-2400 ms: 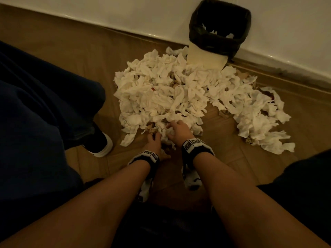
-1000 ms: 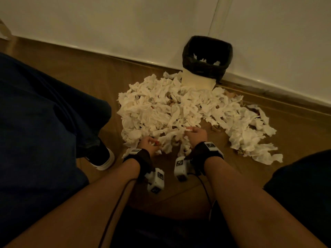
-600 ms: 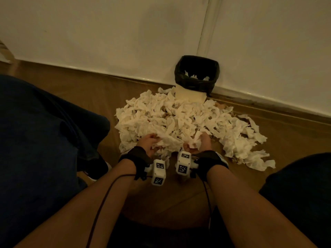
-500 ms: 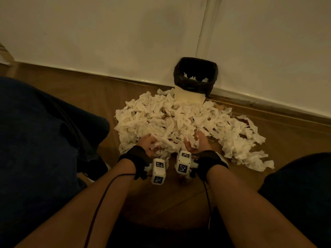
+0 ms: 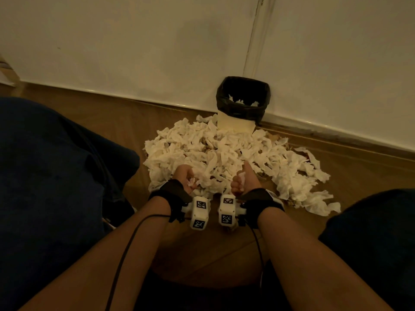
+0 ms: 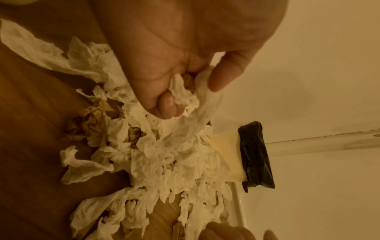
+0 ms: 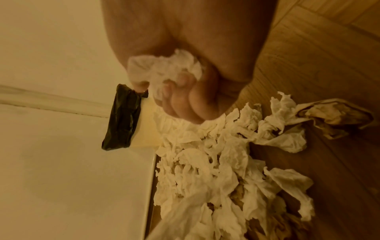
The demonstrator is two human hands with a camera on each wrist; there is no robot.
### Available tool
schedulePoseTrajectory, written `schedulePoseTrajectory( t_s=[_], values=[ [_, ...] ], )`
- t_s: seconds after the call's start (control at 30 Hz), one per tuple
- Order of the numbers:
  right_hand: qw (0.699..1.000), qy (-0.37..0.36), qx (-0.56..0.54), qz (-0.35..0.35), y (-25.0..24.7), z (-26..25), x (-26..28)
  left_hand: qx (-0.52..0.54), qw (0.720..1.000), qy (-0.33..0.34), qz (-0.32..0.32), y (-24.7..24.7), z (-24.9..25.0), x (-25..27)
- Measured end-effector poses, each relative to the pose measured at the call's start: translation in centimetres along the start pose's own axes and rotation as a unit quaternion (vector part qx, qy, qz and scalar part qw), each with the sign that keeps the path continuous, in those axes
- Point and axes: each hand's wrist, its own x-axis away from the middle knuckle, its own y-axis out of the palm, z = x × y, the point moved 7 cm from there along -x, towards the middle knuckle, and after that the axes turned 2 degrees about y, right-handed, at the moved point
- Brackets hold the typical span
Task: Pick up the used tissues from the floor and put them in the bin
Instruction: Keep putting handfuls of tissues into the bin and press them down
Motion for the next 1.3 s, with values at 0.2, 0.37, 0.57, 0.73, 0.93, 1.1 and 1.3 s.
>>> schedulePoseTrajectory(
  t_s=[0.2,0.37,0.57,0.73,0.93,1.1,1.3],
  values=[
    [0.997,0.003,-0.071,-0.027,0.2,-1.1,0.0,-0.079,0.997,0.012,-0.017,0.4,0.2,-0.8],
    [0.998,-0.010,-0.056,-0.003,0.9,-1.9,-0.3,0.000,0.999,-0.004,-0.032,1.1,0.5,-0.7],
    [0.990,-0.022,-0.122,-0.073,3.0,-2.8,0.7,0.046,0.997,0.017,-0.066,2.1,1.9,0.0],
    [0.995,-0.028,-0.090,-0.026,3.1,-3.2,0.3,0.038,0.996,0.047,-0.066,2.6,3.4,-0.1],
    [0.997,-0.064,0.041,0.031,4.0,-4.7,0.1,0.055,0.993,0.037,-0.102,4.2,5.2,0.1],
    [0.990,-0.124,0.069,-0.008,7.0,-7.5,0.2,-0.071,0.986,0.107,-0.106,6.5,8.2,-0.7],
    [0.960,-0.268,0.081,0.000,8.0,-17.9,3.5,-0.037,0.980,0.142,-0.133,9.6,13.8,-1.0]
  ],
)
